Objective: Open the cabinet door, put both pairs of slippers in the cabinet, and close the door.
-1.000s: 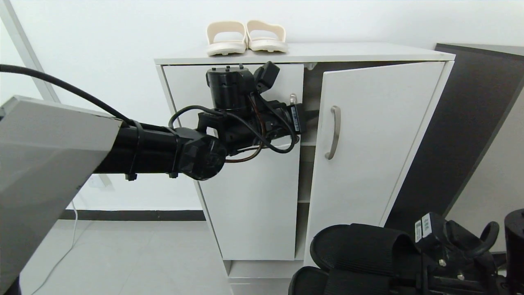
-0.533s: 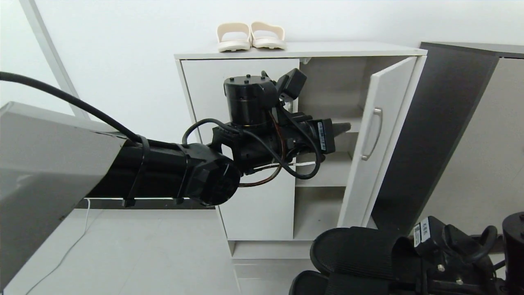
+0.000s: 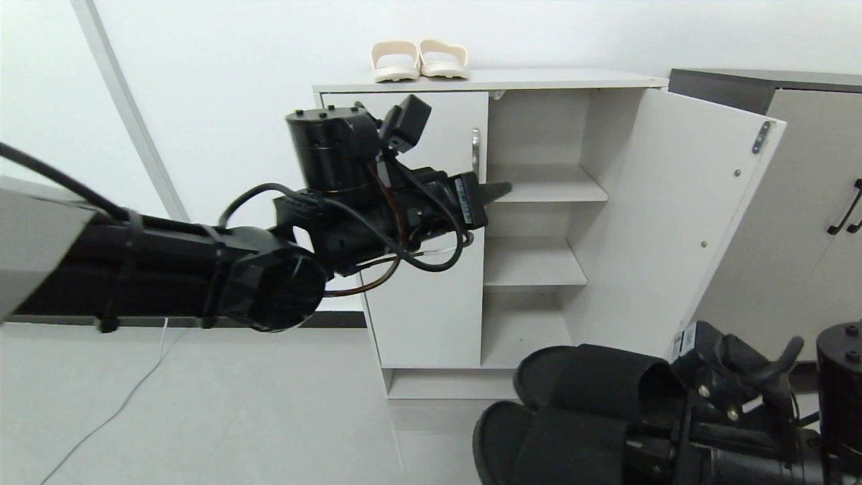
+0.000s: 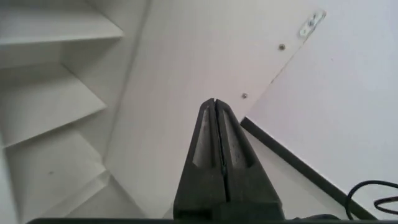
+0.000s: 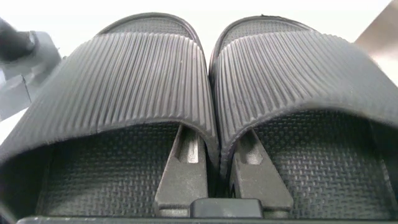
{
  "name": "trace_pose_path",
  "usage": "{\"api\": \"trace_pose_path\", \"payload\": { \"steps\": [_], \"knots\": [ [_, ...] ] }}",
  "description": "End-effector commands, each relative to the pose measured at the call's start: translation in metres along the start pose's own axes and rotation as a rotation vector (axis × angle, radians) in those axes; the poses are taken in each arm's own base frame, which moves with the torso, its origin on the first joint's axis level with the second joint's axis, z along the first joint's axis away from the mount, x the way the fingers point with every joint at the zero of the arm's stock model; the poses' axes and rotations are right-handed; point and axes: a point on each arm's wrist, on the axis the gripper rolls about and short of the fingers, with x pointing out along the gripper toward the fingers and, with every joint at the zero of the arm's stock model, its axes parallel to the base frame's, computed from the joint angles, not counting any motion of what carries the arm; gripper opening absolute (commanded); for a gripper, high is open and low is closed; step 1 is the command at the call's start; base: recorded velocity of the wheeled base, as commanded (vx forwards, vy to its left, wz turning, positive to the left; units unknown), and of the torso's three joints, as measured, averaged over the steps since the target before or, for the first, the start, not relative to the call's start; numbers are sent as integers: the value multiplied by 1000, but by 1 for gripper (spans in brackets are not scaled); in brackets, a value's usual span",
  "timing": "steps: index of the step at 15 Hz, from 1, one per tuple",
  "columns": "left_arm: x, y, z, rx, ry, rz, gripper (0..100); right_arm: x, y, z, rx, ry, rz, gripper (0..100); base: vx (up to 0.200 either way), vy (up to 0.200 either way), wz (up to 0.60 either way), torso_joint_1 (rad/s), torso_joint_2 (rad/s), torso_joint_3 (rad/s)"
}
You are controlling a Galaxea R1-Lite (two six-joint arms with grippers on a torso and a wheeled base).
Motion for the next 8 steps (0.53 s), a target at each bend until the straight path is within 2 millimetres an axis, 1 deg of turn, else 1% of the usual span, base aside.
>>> {"api": "trace_pose_path", "payload": {
  "steps": [1, 2, 4, 5, 6, 7, 8],
  "knots": [
    [-62, -6, 22, 46, -39, 91, 0, 13, -4, 8, 25, 4, -78, 0, 0, 0, 0, 0, 0, 0],
    [-129, -12, 24, 97, -44, 255, 0, 31, -8, 17, 91, -1, -259, 0, 0, 0, 0, 0, 0, 0],
    [-193, -31, 8, 77, -40, 459, 0, 49, -13, 26, 136, -18, -393, 0, 0, 0, 0, 0, 0, 0],
    [-208, -36, 3, 75, -44, 503, 0, 53, -14, 28, 145, -21, -422, 0, 0, 0, 0, 0, 0, 0],
    [-242, -48, -12, 82, -68, 592, 0, 60, -16, 34, 178, -45, -483, 0, 0, 0, 0, 0, 0, 0],
    [-272, -59, -26, 99, -100, 729, 0, 68, -20, 39, 209, -61, -540, 0, 0, 0, 0, 0, 0, 0],
    [-292, -69, -36, 122, -117, 824, 0, 73, -25, 41, 225, -68, -594, 0, 0, 0, 0, 0, 0, 0]
  ]
}}
